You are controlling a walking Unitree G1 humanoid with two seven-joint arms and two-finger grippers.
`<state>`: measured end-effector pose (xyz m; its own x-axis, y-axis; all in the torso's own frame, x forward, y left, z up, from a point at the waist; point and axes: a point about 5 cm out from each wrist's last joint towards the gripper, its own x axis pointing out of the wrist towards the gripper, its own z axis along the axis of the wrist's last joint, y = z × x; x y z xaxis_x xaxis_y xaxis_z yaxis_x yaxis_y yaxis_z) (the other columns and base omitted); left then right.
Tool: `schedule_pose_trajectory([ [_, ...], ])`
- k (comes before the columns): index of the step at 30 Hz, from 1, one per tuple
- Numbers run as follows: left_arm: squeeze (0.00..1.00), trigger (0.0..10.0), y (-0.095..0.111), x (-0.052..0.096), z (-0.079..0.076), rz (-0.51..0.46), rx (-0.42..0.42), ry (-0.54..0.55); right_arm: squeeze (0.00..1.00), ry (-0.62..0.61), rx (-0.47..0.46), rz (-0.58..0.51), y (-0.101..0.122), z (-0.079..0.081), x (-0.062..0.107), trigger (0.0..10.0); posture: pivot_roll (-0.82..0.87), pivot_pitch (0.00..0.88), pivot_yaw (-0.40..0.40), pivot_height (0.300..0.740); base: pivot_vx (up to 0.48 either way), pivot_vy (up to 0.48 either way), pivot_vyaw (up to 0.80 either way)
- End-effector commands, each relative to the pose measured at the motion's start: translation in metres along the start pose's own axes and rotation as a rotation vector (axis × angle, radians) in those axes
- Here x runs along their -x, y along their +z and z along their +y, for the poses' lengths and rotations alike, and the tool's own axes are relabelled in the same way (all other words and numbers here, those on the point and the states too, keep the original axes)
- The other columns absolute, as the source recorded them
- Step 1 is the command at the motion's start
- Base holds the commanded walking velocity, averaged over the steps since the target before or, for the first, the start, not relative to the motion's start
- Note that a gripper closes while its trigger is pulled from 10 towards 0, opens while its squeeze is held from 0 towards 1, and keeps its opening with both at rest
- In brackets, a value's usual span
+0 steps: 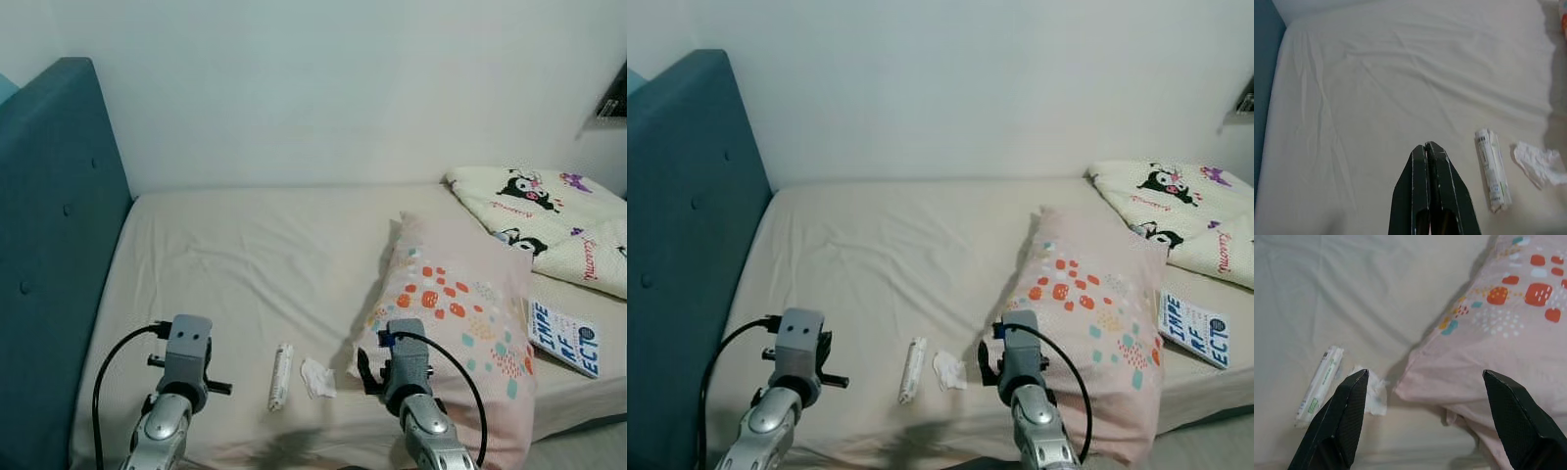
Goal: Clean up the room
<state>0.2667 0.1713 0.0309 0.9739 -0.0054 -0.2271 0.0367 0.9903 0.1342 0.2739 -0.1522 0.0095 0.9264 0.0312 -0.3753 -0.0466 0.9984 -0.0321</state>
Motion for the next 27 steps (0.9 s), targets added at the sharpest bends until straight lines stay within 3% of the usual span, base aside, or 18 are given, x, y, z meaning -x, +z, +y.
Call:
schedule_pose_trajectory([
  [1,0.00,10.0,-0.006,0.003,-0.005,0.023,-0.010,-0.022,0.00,0.002,0.002,-0.001,0.000,0.000,0.001,10.0,0.01,0.000,-0.090,0.710,0.000,0.000,0.00],
  [13,0.00,10.0,-0.011,0.003,-0.013,0.036,-0.032,-0.075,0.00,0.023,0.018,0.000,-0.005,0.004,0.005,10.0,0.00,0.000,-0.088,0.666,0.000,0.000,0.00],
  [27,0.00,10.0,-0.008,0.003,-0.026,0.023,-0.067,-0.106,0.00,0.045,0.029,-0.002,-0.003,0.010,0.002,10.0,0.02,0.000,-0.088,0.646,0.000,0.000,0.00],
])
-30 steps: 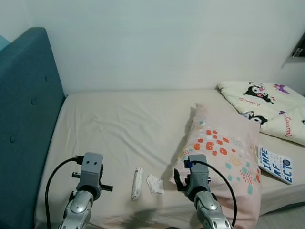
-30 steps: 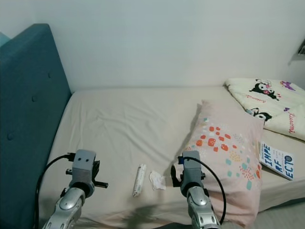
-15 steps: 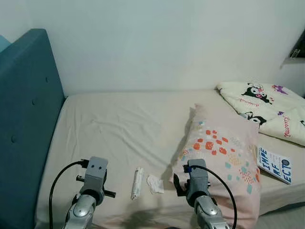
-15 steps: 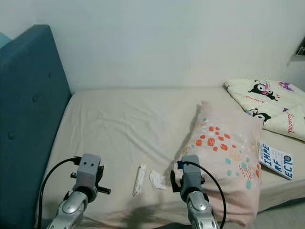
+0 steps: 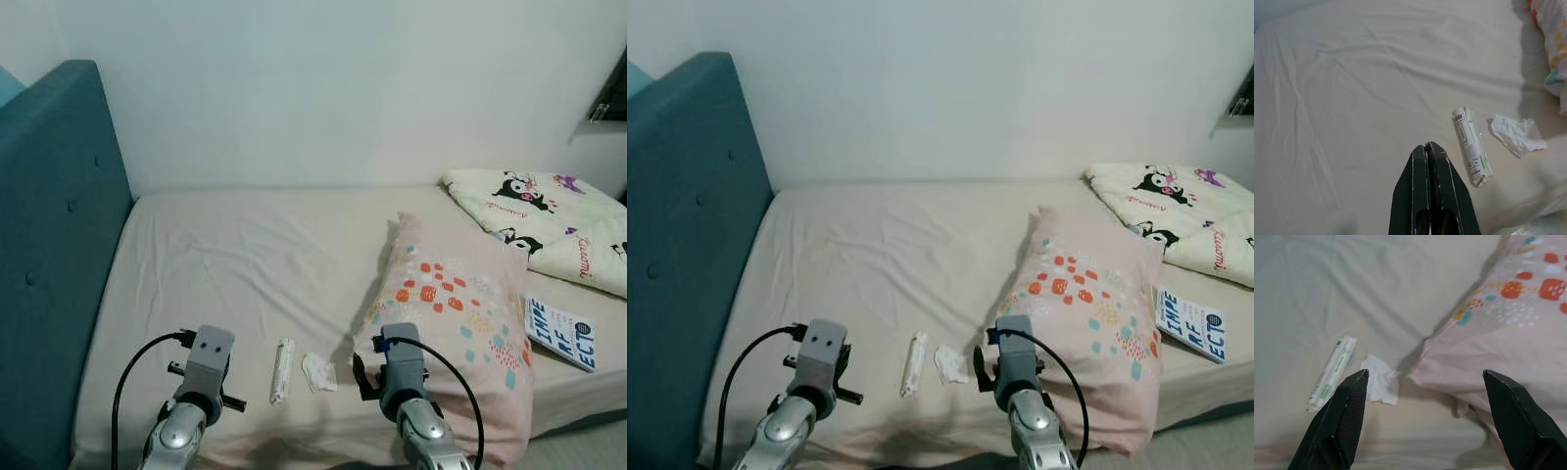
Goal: Clean up the room
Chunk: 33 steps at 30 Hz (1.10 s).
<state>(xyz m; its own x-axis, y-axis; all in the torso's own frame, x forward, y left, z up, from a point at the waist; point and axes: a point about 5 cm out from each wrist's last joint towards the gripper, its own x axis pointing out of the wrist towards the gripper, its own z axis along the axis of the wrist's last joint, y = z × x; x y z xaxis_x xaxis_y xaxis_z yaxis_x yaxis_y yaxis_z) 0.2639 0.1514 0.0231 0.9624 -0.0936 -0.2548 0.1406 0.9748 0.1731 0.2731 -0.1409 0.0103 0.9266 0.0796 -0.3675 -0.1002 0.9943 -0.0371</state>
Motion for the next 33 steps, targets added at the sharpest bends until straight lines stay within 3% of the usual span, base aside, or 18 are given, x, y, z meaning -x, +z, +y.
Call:
schedule_pose_trajectory([
  [1,0.00,10.0,-0.002,0.002,-0.006,0.008,-0.003,-0.014,0.00,-0.002,0.004,0.009,-0.004,-0.001,0.002,10.0,0.02,0.000,-0.088,0.646,0.000,0.000,0.00],
  [13,0.00,10.0,-0.003,0.009,-0.011,0.002,-0.056,-0.091,0.00,0.021,0.004,0.048,-0.018,0.008,0.010,10.0,0.02,0.000,-0.073,0.626,0.000,0.000,0.00],
  [21,0.00,10.0,0.017,-0.004,-0.012,-0.037,0.008,-0.112,0.00,0.029,-0.003,0.032,-0.005,0.006,0.003,10.0,0.02,0.051,-0.110,0.617,0.000,0.000,0.00],
  [25,0.00,10.0,0.021,-0.004,-0.011,-0.048,-0.032,-0.177,0.00,0.028,0.006,0.028,-0.001,0.004,-0.001,10.0,0.01,0.071,-0.115,0.617,0.000,0.000,0.00],
  [33,0.00,10.0,0.021,-0.002,-0.001,-0.039,-0.027,-0.153,0.00,0.041,0.001,0.027,0.003,0.007,-0.004,10.0,0.02,0.087,-0.116,0.607,0.000,0.000,0.00],
])
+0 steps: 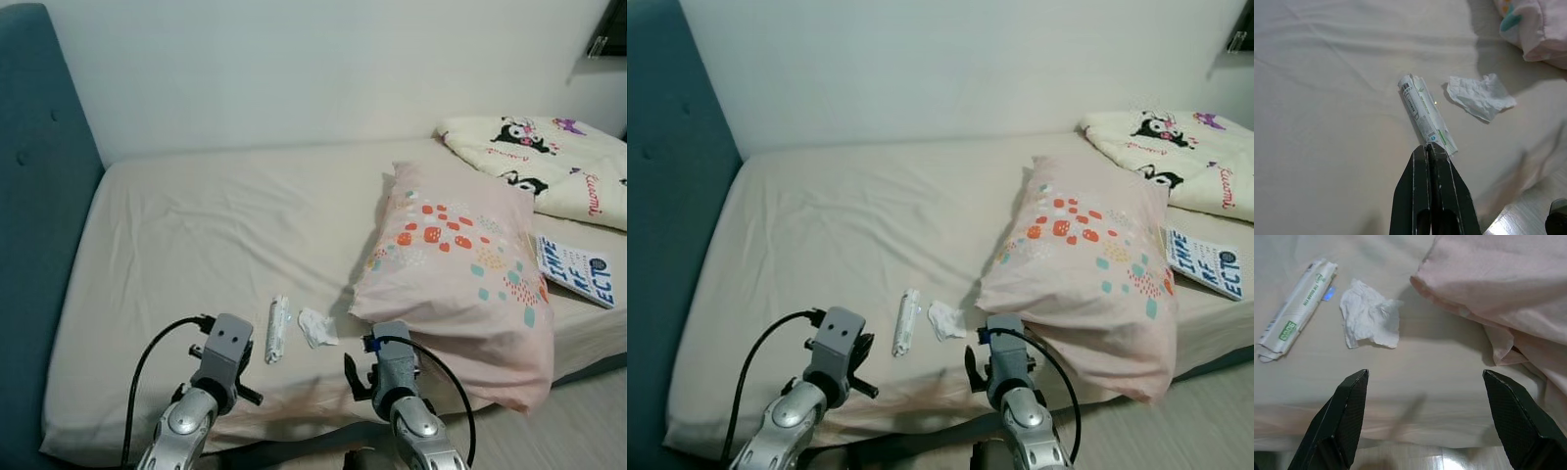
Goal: Clean up the room
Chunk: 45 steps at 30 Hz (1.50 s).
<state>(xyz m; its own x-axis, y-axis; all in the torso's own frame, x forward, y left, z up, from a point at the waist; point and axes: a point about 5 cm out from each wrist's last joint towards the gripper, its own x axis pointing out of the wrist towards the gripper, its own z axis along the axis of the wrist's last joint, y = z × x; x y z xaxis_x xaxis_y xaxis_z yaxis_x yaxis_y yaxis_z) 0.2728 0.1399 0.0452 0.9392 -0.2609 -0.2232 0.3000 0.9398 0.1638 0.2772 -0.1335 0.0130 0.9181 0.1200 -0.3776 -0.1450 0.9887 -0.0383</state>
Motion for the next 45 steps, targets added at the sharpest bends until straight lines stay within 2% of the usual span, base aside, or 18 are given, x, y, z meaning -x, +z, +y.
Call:
schedule_pose_trajectory([
  [1,0.00,10.0,-0.004,0.004,0.008,0.023,0.001,0.015,0.00,0.004,-0.016,0.017,0.000,0.001,-0.002,10.0,0.02,0.090,-0.115,0.602,0.000,0.000,0.00],
  [10,0.00,10.0,-0.005,0.012,0.021,0.033,-0.022,0.025,0.00,0.016,-0.001,0.008,0.006,0.004,-0.006,10.0,0.03,0.114,-0.123,0.597,0.000,0.000,0.00],
  [18,0.00,10.0,0.008,0.026,0.032,-0.019,-0.023,0.027,0.00,0.011,-0.019,-0.061,0.029,0.002,-0.019,10.0,0.05,0.157,-0.133,0.597,0.000,0.000,0.00],
  [19,0.00,10.0,0.012,0.028,0.033,-0.035,-0.022,0.033,0.62,0.009,-0.035,-0.063,0.031,0.001,-0.021,10.0,0.06,0.171,-0.139,0.597,0.000,0.000,0.00],
  [20,0.00,10.0,0.014,0.029,0.034,-0.045,-0.021,0.037,0.62,0.009,-0.045,-0.064,0.033,0.001,-0.023,10.0,0.06,0.171,-0.139,0.597,0.000,0.000,0.00],
  [21,0.00,10.0,0.017,0.030,0.035,-0.058,-0.021,0.041,1.00,0.009,-0.047,-0.061,0.035,0.001,-0.025,10.0,0.07,0.191,-0.148,0.597,0.000,0.000,0.00],
  [25,0.00,10.0,0.023,0.034,0.036,-0.083,-0.021,0.044,1.00,0.013,-0.041,-0.050,0.037,0.001,-0.030,10.0,0.09,0.219,-0.158,0.597,0.000,0.000,0.00],
  [31,0.00,10.0,0.038,0.050,0.031,-0.128,-0.044,0.017,1.00,0.017,-0.078,-0.062,0.053,-0.002,-0.040,10.0,0.15,0.297,-0.177,0.597,0.000,0.000,0.00],
  [37,0.00,10.0,0.044,0.059,0.028,-0.139,-0.047,0.001,1.00,0.025,-0.087,-0.054,0.057,-0.003,-0.044,10.0,0.19,0.327,-0.180,0.597,0.000,0.000,0.00],
  [39,0.00,10.0,0.054,0.067,0.023,-0.168,-0.049,-0.036,1.00,0.021,-0.093,-0.061,0.064,-0.005,-0.047,10.0,0.23,0.363,-0.165,0.597,0.000,0.000,0.00],
  [43,0.00,10.0,0.063,0.075,0.016,-0.197,-0.051,-0.089,1.00,0.007,-0.100,-0.081,0.072,-0.008,-0.049,10.0,0.25,0.371,-0.159,0.597,0.000,0.000,0.00],
  [44,0.00,10.0,0.065,0.080,0.014,-0.200,-0.060,-0.113,0.92,-0.001,-0.104,-0.094,0.077,-0.010,-0.050,10.0,0.28,0.387,-0.146,0.597,0.000,0.000,0.00],
  [45,0.00,10.0,0.065,0.080,0.014,-0.200,-0.060,-0.113,0.92,-0.001,-0.104,-0.094,0.077,-0.010,-0.050,10.0,0.28,0.387,-0.146,0.597,0.000,0.000,0.00],
])
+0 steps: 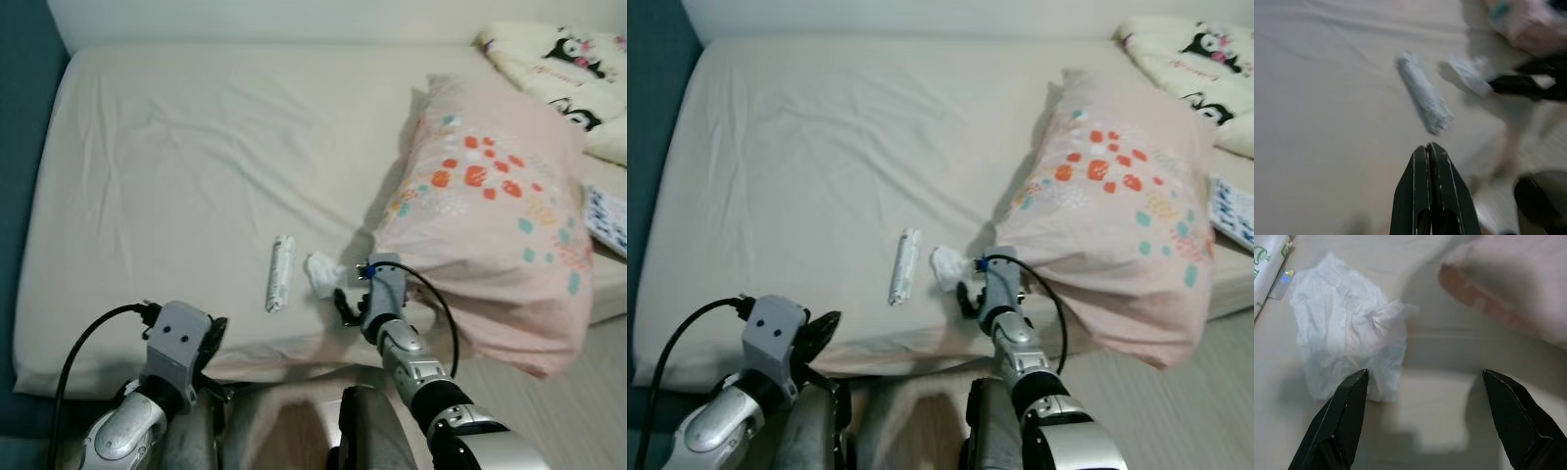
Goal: Clean up the room
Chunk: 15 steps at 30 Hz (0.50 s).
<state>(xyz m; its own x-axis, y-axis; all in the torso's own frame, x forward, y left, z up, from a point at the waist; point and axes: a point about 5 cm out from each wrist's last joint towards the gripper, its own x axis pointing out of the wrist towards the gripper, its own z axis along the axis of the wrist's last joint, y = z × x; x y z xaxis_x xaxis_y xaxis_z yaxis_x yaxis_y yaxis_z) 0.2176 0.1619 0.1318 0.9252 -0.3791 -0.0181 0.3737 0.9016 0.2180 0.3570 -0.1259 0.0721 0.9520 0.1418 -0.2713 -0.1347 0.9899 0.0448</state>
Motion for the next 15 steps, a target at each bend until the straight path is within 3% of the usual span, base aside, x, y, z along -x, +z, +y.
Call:
schedule_pose_trajectory([
  [1,0.00,10.0,0.001,0.009,-0.008,0.033,0.004,-0.057,0.00,-0.025,-0.017,0.002,-0.002,-0.006,0.000,10.0,0.29,0.393,-0.140,0.597,0.000,0.000,0.00],
  [10,0.00,10.0,0.003,0.019,-0.009,0.062,0.004,-0.060,0.00,-0.020,-0.020,-0.030,0.006,-0.010,-0.001,10.0,0.31,0.390,-0.140,0.597,0.000,0.000,0.00],
  [11,0.00,10.0,0.002,0.019,-0.010,0.068,0.002,-0.059,0.00,-0.021,-0.026,-0.032,0.007,-0.011,-0.001,0.1,0.31,0.386,-0.142,0.597,0.000,0.000,0.00],
  [15,0.00,10.0,0.001,0.019,-0.011,0.081,0.001,-0.061,0.00,-0.021,-0.045,-0.037,0.008,-0.014,-0.001,0.0,0.30,0.378,-0.148,0.597,0.000,0.000,0.00],
])
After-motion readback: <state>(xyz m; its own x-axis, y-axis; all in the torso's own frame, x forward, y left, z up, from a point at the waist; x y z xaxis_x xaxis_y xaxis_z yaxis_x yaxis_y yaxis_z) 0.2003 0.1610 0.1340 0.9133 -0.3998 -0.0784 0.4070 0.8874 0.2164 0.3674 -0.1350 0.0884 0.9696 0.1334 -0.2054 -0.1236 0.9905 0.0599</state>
